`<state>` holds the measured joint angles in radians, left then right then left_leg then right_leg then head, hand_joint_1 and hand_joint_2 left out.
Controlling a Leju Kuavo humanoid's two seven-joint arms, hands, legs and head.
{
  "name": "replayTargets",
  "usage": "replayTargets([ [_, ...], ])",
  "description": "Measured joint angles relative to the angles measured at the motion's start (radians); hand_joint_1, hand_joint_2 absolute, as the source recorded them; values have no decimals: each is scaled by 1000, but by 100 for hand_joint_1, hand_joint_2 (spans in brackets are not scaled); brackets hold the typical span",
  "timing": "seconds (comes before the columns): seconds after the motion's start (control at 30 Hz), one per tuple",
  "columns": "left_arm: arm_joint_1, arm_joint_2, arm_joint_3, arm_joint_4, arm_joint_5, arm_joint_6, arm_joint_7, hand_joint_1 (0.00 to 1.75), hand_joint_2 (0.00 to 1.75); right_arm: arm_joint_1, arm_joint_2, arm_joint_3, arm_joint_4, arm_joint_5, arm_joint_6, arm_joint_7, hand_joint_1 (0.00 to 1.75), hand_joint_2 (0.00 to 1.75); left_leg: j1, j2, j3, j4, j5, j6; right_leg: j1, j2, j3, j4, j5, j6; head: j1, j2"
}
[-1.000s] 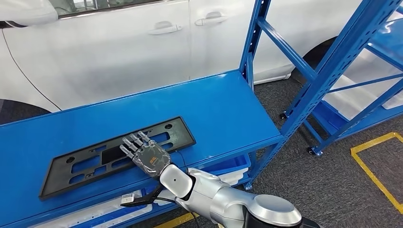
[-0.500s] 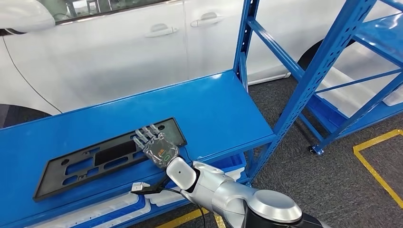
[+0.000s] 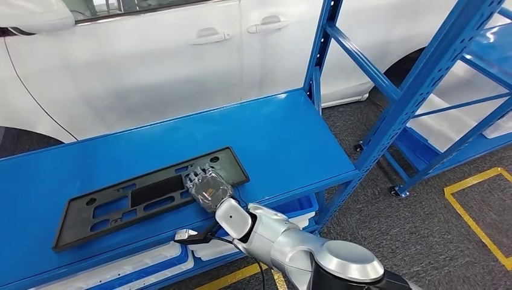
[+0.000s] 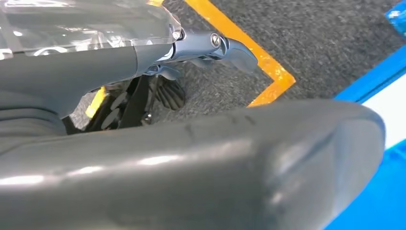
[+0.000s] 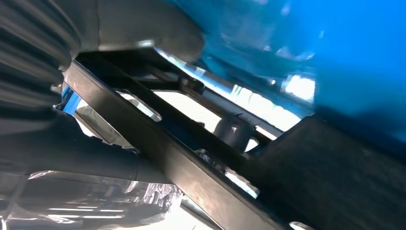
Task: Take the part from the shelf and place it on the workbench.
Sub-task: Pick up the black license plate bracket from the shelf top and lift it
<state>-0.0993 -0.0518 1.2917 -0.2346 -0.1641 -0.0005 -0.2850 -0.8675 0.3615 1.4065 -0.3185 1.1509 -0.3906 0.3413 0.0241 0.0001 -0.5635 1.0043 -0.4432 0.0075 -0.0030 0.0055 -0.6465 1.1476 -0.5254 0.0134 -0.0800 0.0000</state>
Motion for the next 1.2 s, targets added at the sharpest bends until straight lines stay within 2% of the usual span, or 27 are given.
replayTargets([
  [0.03, 0, 0, -1, 0, 0, -3, 0, 0, 0, 0, 0, -1, 2, 0, 2, -2, 175, 175, 0, 1, -2, 0, 0, 2, -1, 0, -36, 74, -32, 3, 0, 0],
  [0.07, 0, 0, -1, 0, 0, -5, -1, 0, 0, 2, -1, -1, 4, 0, 3, -4, 175, 175, -1, 1, -3, 0, 0, 2, -2, 0, -66, 133, -51, 5, 0, 0],
  [0.1, 0, 0, -1, 0, 0, -7, -1, 0, 0, 3, -2, -1, 6, 0, 3, -5, 175, 175, -1, 1, -3, 1, 0, 2, -3, 0, -81, 161, -51, 5, 0, 0],
  [0.13, 0, 0, -1, 0, 0, -8, -1, 0, 0, 3, -2, -1, 8, 0, 4, -5, 175, 175, -1, 0, -2, 1, 0, 2, -3, 0, -78, 151, -32, 3, 0, 0],
  [0.17, 0, 0, -2, 0, 0, -9, -1, 0, 0, 3, -3, -1, 9, 0, 3, -6, 175, 175, -2, -1, 0, 1, -1, 1, -3, 0, -54, 100, 2, 0, 0, 0],
  [0.2, -1, 0, -2, 0, 0, -10, -1, 0, 0, 1, -3, -2, 9, 0, 3, -6, 175, 175, -2, -2, 2, 1, -2, 0, -2, 0, -19, 26, 41, -6, 0, 0],
  [0.27, -2, -2, -2, 1, 0, -15, -4, 0, 0, -2, -3, -3, 9, 0, 2, -6, 175, 175, -5, -4, 1, 2, -4, -7, 3, 0, 38, -98, 85, -17, 0, 0],
  [0.33, -3, -3, -2, 2, 0, -25, -10, 0, 0, -4, -3, -5, 10, 1, 0, -9, 175, 175, -7, -5, -1, 1, -5, -18, 10, 1, 50, -133, 86, -25, 0, 0],
  [0.43, -4, -2, -2, 2, 0, -37, -19, 0, 0, -5, -1, -9, 12, 3, 0, -17, 175, 175, -4, -4, -3, 13, -18, -34, 5, 0, 57, -146, 92, -39, 0, 0],
  [0.5, -4, -2, -2, 3, 0, -43, -23, 0, 0, -4, 0, -11, 14, 3, 1, -19, 175, 175, -2, -3, -41, 98, -69, -40, 1, -3, 62, -153, 95, -47, 0, 0],
  [0.57, -3, -2, -2, 4, 0, -49, -33, 0, 0, -4, 0, -11, 15, 3, 1, -21, 175, 175, -2, -3, -103, 229, -125, -46, 3, -3, 61, -153, 94, -50, 0, 0],
  [0.6, -2, -2, -2, 4, 0, -52, -43, 0, 0, -3, 0, -11, 16, 3, 1, -21, 175, 175, -2, -3, -123, 270, -133, -48, 4, -3, 61, -152, 93, -51, 0, 0],
  [0.63, -1, -2, -2, 4, 0, -57, -56, 0, 0, -3, 0, -11, 17, 3, 1, -22, 175, 175, -1, -3, -127, 276, -121, -50, 4, -3, 62, -151, 93, -50, 0, 0],
  [0.67, -1, -2, -2, 4, 0, -64, -72, 0, 0, -2, 0, -12, 17, 4, 0, -23, 175, 175, 0, -3, -112, 241, -91, -52, 3, -2, 62, -148, 91, -49, 0, 0],
  [0.73, -1, -1, -4, 4, 0, -77, -104, 0, 0, -3, 0, -18, 18, 4, -5, -26, 175, 175, 2, -2, -53, 112, -25, -52, 3, 0, 61, -139, 85, -43, 0, 0],
  [0.77, -2, -1, -7, 4, 0, -81, -115, 0, 0, -4, 0, -22, 18, 4, -10, -27, 175, 175, 1, -2, -29, 59, -7, -47, 4, 2, 58, -133, 82, -38, 0, 0],
  [0.8, -3, -2, -10, 5, 0, -83, -121, 0, 0, -4, 0, -27, 20, 4, -18, -29, 175, 175, -1, -2, -17, 30, -3, -41, 6, 2, 54, -128, 81, -33, 0, 0],
  [0.9, -4, -3, -17, 6, 0, -82, -123, 0, 0, -6, 0, -41, 22, 4, -39, -36, 175, 175, -2, -3, -16, 16, -6, -19, 8, 3, 48, -124, 81, -19, 0, 0],
  [0.97, -4, -5, -19, 7, 0, -81, -120, 0, 0, -7, 0, -50, 22, 4, -53, -40, 175, 175, 1, -2, -15, 12, -1, -6, 7, 2, 32, -87, 54, -10, 0, 0],
  [1.0, -5, -6, -20, 7, 0, -81, -117, 0, 0, -7, 0, -54, 22, 3, -63, -42, 175, 175, 2, -1, -15, 11, 0, -2, 5, 1, 11, -42, 27, -6, 0, 0],
  [1.07, -5, -7, -23, 7, 0, -82, -112, 0, 0, -7, -1, -63, 22, 2, -92, -50, 175, 175, 0, -1, -17, 12, 0, 2, 2, 0, -52, 89, -33, 0, 0, 0],
  [1.1, -5, -7, -25, 7, 0, -82, -111, 0, 0, -7, -1, -69, 22, -1, -108, -55, 175, 175, -1, -1, -17, 12, 0, 3, 0, 0, -76, 136, -46, 2, 0, 0],
  [1.13, -5, -7, -26, 7, 0, -83, -110, 0, 0, -8, -2, -76, 21, -6, -126, -63, 175, 175, -1, -1, -17, 12, 0, 3, -1, 0, -87, 155, -41, 1, 0, 0],
  [1.17, -6, -8, -27, 7, 0, -83, -111, 0, 0, -10, -2, -84, 17, -13, -143, -72, 175, 175, -1, -2, -16, 12, -1, 2, -1, 0, -77, 131, -17, -1, 0, 0],
  [1.2, -7, -10, -27, 7, 0, -84, -113, 0, 0, -15, -1, -94, 10, -24, -160, -82, 175, 175, -1, -3, -14, 12, -1, 1, -1, 0, -52, 74, 19, -5, 0, 0],
])
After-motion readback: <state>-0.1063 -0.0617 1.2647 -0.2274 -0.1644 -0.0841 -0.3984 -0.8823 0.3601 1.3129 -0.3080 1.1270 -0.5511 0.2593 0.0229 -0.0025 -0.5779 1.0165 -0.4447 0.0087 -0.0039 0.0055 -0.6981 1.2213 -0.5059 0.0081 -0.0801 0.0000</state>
